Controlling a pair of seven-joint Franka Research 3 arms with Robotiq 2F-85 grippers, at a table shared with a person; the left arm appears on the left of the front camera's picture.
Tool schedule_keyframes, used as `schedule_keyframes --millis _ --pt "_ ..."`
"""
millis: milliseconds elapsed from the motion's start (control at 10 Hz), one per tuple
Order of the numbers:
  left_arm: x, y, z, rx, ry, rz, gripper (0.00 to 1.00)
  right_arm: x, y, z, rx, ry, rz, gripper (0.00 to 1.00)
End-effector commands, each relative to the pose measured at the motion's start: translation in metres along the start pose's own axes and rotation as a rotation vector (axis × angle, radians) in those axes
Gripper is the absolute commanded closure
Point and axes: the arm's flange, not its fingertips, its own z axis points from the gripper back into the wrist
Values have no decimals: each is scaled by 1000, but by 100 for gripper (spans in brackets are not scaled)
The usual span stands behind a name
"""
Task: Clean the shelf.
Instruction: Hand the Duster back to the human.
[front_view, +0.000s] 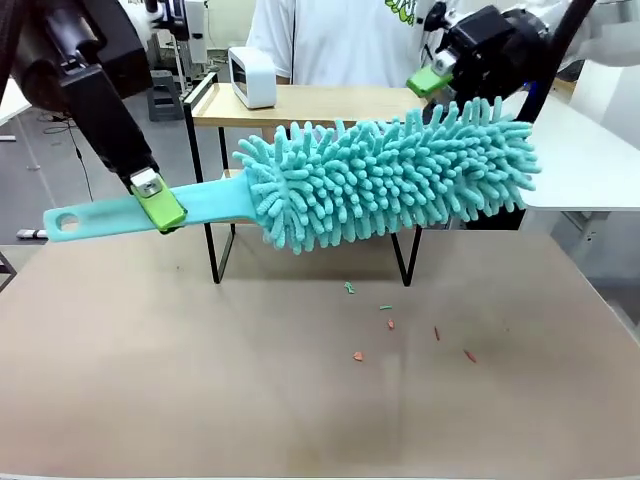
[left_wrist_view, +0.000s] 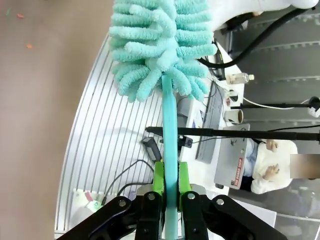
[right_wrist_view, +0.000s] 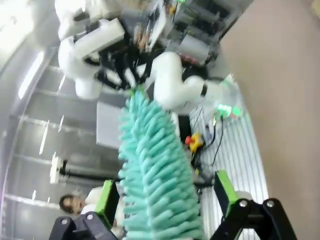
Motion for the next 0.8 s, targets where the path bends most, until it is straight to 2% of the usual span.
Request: schedule_keyframes --millis 0,100,300,700 --pt "5 8 6 -36 16 -25 88 -10 7 5 -9 141 48 0" --pt "6 9 5 -52 34 -33 88 -18 10 -1 -16 224 76 0" --pt "7 9 5 -63 24 -43 88 -26 11 -6 -41 284 107 0" --pt "8 9 3 -96 26 -48 88 -27 8 -10 -14 293 147 0"
